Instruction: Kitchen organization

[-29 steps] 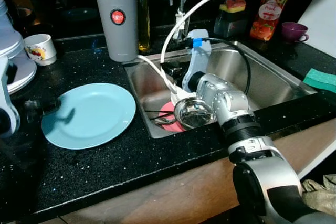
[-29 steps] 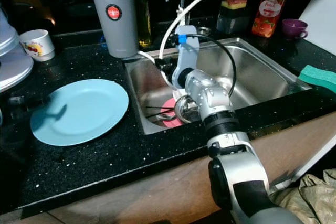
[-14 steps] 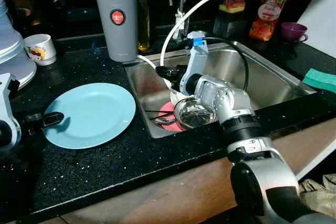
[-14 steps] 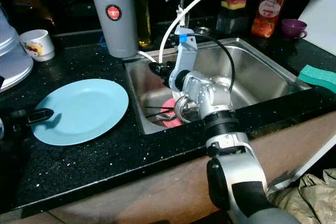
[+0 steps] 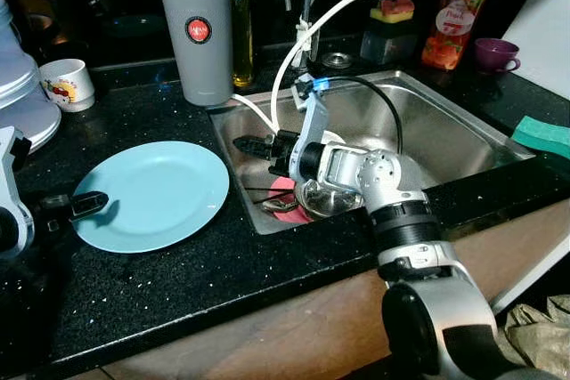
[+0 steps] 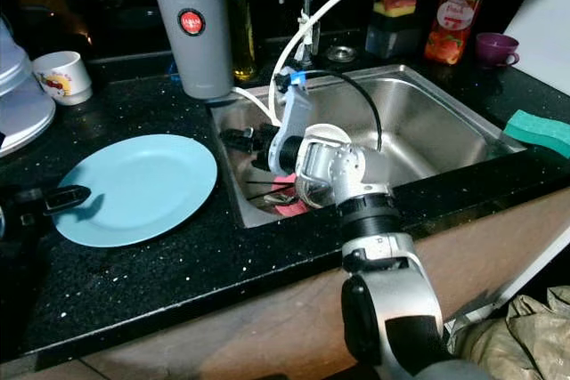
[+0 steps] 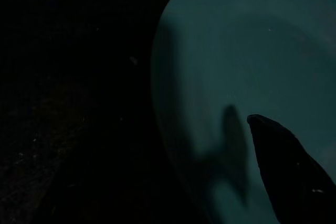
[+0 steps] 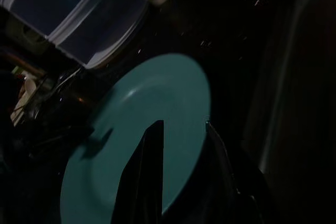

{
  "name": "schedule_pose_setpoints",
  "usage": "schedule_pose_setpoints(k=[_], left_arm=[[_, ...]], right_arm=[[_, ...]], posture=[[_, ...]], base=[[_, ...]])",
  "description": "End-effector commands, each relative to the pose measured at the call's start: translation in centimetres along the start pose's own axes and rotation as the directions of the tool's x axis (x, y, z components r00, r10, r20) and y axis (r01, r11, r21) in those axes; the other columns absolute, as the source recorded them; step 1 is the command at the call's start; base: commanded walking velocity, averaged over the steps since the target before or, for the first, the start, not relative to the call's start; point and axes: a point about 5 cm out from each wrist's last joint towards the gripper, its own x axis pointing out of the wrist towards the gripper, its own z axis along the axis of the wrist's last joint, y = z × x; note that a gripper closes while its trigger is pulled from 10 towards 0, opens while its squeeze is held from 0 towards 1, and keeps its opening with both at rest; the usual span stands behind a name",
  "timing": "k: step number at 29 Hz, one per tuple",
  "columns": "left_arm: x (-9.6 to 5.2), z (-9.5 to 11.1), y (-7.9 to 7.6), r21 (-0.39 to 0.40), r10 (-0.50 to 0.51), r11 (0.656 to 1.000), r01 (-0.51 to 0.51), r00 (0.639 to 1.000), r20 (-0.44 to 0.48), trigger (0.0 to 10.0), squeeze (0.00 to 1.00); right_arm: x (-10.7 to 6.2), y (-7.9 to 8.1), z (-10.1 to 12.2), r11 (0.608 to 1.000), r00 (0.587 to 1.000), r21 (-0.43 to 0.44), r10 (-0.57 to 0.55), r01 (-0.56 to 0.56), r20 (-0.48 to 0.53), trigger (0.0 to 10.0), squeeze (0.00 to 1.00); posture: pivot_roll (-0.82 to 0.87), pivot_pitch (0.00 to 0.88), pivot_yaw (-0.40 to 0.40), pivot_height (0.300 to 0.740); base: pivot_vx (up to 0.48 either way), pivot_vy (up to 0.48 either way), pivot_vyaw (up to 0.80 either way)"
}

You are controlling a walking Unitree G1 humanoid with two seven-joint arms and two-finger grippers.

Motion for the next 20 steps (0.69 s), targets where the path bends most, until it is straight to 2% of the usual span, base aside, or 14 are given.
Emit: schedule_pose_setpoints(k=[1,7,9,16,17,18,19,20], left_arm=[[1.0,-1.9,0.0,-0.051,-0.017,0.999,0.013,0.997,-0.079,10.0,0.00],[1.7,-2.6,-0.9,-0.050,-0.054,0.998,0.049,0.994,-0.095,10.0,0.00],[2.3,-2.8,-1.6,-0.047,-0.083,0.996,0.079,0.991,-0.102,10.0,0.00],[3.0,-3.0,-2.6,-0.049,-0.119,0.992,0.114,0.988,-0.103,10.0,0.00],[3.1,-3.2,-2.8,-0.055,-0.131,0.991,0.126,0.986,-0.105,9.5,0.00],[3.2,-3.4,-3.0,-0.058,-0.141,0.989,0.136,0.984,-0.110,3.6,0.00],[3.3,-3.6,-3.2,-0.061,-0.147,0.988,0.141,0.983,-0.114,3.6,0.00],[3.3,-3.7,-3.3,-0.064,-0.152,0.987,0.145,0.982,-0.116,0.0,0.00]], right_arm=[[0.0,0.4,-0.2,1.000,1.000,0.017,0.018,-0.018,-0.009,10.0,0.00],[0.1,0.9,-0.7,0.999,0.999,0.029,0.040,-0.039,-0.031,10.0,0.00],[0.2,1.1,-1.2,0.999,0.998,0.006,0.039,-0.039,-0.052,10.0,0.00],[0.2,1.1,-1.6,0.999,0.997,-0.039,0.020,-0.023,-0.069,10.0,0.00],[0.2,1.1,-1.6,0.999,0.997,-0.046,0.015,-0.018,-0.070,10.0,0.00],[0.2,1.1,-1.6,0.999,0.997,-0.052,0.010,-0.014,-0.071,10.0,0.00],[0.2,1.1,-1.6,0.999,0.997,-0.053,0.008,-0.012,-0.070,10.0,0.00],[0.2,1.1,-1.6,0.998,0.998,-0.054,0.007,-0.010,-0.070,10.0,0.00]], posture=[[0.05,0.083,-0.029,0.740],[0.05,0.077,-0.030,0.740],[0.05,0.077,-0.029,0.740],[0.04,0.080,-0.030,0.740],[0.05,0.081,-0.032,0.740],[0.05,0.082,-0.033,0.740],[0.05,0.082,-0.033,0.740],[0.05,0.082,-0.033,0.740]], base=[[0.000,0.000,0.00],[0.000,0.000,0.00],[0.000,0.000,0.00],[0.000,0.000,0.00],[0.000,0.000,0.00],[0.000,0.000,0.00],[0.000,0.000,0.00],[0.000,0.000,0.00]])
